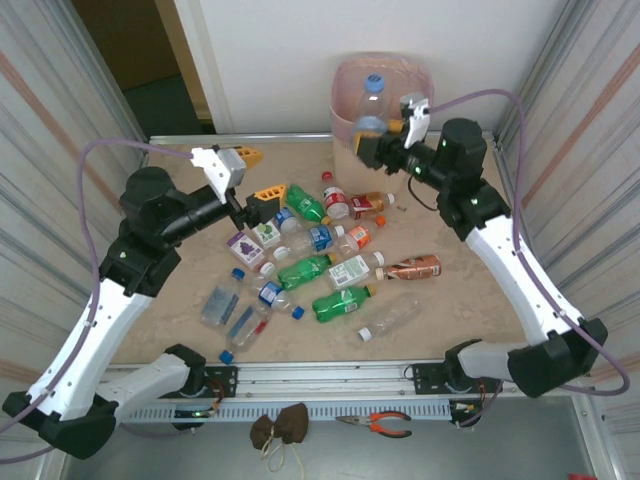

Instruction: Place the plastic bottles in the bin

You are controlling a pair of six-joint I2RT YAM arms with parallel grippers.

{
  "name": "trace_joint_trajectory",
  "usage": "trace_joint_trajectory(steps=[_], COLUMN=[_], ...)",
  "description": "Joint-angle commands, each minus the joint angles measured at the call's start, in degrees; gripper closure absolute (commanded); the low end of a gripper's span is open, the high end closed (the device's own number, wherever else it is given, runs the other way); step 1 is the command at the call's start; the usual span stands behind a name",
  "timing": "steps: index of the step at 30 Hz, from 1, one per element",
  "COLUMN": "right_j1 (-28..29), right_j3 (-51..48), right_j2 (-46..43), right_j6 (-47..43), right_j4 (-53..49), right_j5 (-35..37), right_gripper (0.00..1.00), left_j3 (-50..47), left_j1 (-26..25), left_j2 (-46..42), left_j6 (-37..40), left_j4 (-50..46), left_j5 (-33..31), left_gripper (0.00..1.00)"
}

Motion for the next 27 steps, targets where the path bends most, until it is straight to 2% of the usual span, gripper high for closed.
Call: trace_joint_trajectory(steps=[1,7,17,24,27], right_j1=[-2.48,-6.38,-8.66,-9.34,-9.37], right_j3=[5.29,15.48,37.35,50.99,60.78], right_j2=[4.75,14.63,33.40,46.45,53.47], right_j6=[6.09,7.62,7.88,6.88,6.05], right_j4=[-2.36,-5.67,-17.50,-22.55,-27.20], right_j5=[6.22,11.30,16.60,15.95,15.50], right_gripper=[0.41,0.43,0.49,0.46,0.46], left_j3=[-2.42,-7.09,-9.74,-12.09,-13.27], left_j1=[-0.03,0.19,1.38,1.72,2.16], left_j2=[0.30,1.33,7.25,7.98,7.97], left_j6=[-2.09,-5.41,-4.97,-4.53,-4.03], left_j4=[-2.24,-1.88,-2.48,-2.46,-2.29], left_j5=[-4.37,-7.82,-7.97,-7.74,-7.57], left_gripper=[0.25,0.26,0.28,0.29,0.29])
